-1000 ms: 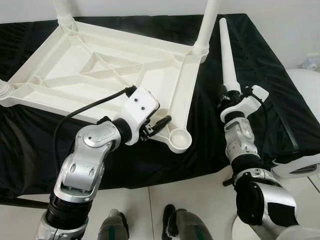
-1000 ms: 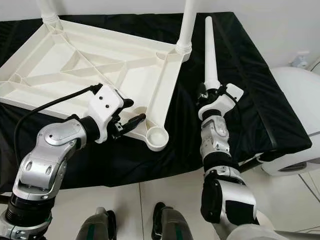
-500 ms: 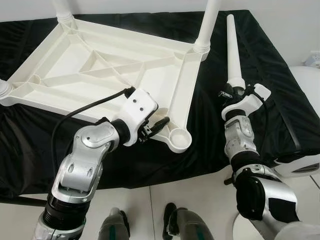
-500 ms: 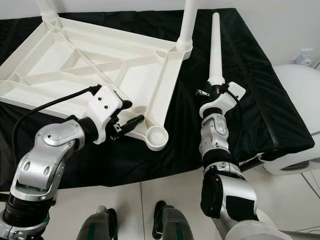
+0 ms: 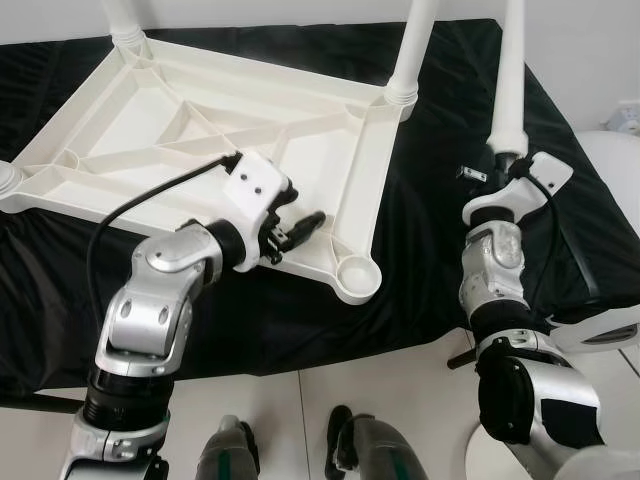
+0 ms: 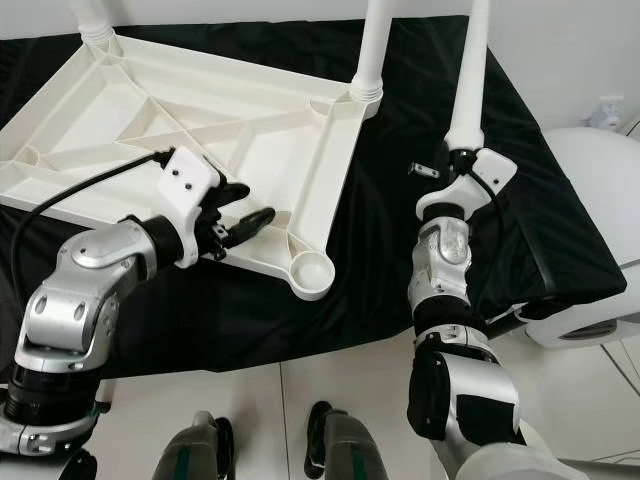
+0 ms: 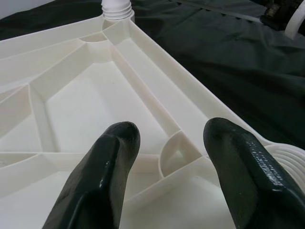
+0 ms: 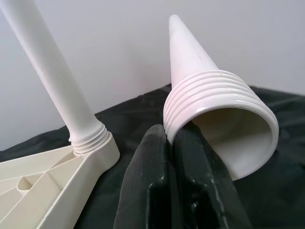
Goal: Building children table
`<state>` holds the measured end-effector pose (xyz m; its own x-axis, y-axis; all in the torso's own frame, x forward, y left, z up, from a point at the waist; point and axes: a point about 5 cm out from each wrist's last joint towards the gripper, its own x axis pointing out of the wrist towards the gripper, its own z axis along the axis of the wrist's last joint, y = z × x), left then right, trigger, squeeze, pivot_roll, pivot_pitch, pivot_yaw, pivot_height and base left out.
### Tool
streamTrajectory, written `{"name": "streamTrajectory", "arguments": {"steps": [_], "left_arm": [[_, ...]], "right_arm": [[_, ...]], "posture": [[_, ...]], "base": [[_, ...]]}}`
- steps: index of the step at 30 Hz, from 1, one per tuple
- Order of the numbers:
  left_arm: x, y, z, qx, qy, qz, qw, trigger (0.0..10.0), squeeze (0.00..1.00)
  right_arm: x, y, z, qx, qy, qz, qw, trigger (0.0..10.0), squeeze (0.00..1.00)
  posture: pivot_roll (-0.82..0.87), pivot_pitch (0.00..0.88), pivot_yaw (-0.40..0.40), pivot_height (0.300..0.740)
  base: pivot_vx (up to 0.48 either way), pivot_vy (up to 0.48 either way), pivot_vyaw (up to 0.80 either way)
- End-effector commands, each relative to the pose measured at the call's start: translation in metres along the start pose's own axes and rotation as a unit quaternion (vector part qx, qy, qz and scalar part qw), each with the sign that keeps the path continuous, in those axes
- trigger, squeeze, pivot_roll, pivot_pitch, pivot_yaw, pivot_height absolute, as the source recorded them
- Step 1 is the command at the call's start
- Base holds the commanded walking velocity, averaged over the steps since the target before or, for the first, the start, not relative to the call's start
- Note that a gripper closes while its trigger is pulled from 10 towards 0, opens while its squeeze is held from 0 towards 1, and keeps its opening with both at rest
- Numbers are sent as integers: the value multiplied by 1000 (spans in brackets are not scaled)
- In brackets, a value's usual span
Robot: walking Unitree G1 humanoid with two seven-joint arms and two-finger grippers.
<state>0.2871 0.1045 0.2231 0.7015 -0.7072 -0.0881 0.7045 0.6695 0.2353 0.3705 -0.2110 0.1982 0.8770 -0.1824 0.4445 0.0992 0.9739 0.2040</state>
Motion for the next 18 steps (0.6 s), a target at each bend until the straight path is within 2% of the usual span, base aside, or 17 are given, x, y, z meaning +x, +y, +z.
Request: {"name": "streamTrajectory", "arguments": {"steps": [1, 6, 9, 10, 18], "left_arm": [[2, 5, -2, -9, -5, 21, 1000, 10000, 0], [7, 12, 0, -22, -20, 24, 999, 10000, 0], [13, 17, 4, -42, -34, 17, 998, 10000, 0], [13, 17, 4, -42, -34, 17, 998, 10000, 0], [20, 17, 1, -51, -35, 5, 998, 10000, 0]], "right_arm": [[5, 6, 10, -7, -27, 16, 999, 10000, 0], [12, 18, 26, -21, -68, 42, 997, 10000, 0], [16, 33, 40, -42, -107, 75, 991, 10000, 0], [16, 33, 40, -42, -107, 75, 991, 10000, 0], [15, 65, 63, -81, -180, 135, 971, 10000, 0]], "posture": [[95, 112, -28, 740], [85, 90, -32, 740], [78, 67, -34, 740], [78, 67, -34, 740], [70, 47, -31, 740]], "base": [[0, 0, 0], [0, 0, 0], [0, 0, 0], [0, 0, 0], [0, 0, 0]]}}
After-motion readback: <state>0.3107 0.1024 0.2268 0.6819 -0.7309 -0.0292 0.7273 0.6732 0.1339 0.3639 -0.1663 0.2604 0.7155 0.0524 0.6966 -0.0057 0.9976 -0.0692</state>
